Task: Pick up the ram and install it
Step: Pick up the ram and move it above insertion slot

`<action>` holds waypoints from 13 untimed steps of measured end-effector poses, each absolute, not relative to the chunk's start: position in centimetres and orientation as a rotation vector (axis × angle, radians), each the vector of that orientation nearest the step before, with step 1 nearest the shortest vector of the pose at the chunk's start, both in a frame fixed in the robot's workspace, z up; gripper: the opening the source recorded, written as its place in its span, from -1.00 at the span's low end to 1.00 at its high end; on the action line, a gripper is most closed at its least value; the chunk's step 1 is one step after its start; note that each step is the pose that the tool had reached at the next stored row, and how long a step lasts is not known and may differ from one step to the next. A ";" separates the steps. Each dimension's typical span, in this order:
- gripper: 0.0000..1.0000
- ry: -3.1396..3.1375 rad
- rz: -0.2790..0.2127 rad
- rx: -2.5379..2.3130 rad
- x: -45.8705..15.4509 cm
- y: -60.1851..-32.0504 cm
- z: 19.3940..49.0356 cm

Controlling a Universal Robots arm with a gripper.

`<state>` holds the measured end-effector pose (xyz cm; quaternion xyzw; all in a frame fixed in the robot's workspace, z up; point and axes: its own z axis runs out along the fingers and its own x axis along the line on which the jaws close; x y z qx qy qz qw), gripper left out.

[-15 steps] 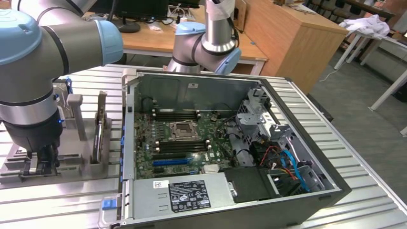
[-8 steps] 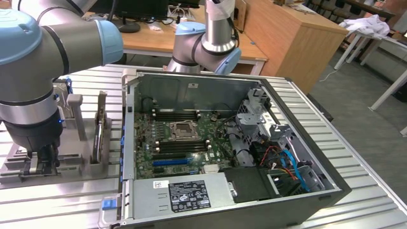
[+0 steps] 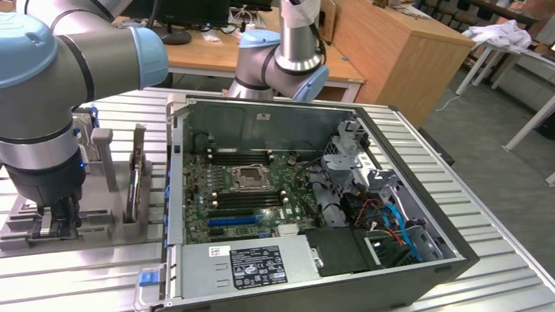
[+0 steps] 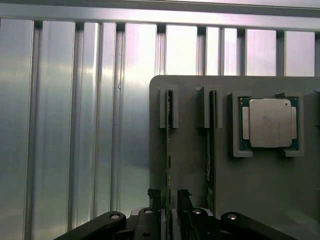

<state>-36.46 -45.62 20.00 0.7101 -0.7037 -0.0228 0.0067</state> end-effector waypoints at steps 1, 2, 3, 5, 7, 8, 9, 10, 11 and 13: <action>-0.45 -2.201 -0.071 2.222 -36.5 -45.6 20.0; -0.45 -2.201 -0.071 2.221 -36.5 -45.6 20.0; -0.45 -2.201 -0.071 2.222 -36.5 -45.6 20.0; -0.48 -2.201 -0.071 2.222 -36.5 -45.6 20.0; -0.62 -2.201 -0.071 2.221 -36.5 -45.6 20.0; -0.62 -2.201 -0.071 2.221 -36.5 -45.6 20.0; -0.62 -2.201 -0.071 2.221 -36.5 -45.6 20.0; -0.62 -2.201 -0.071 2.221 -36.5 -45.6 20.0; -0.62 -2.201 -0.071 2.221 -36.5 -45.6 20.0; -0.62 -2.201 -0.071 2.221 -36.5 -45.6 20.0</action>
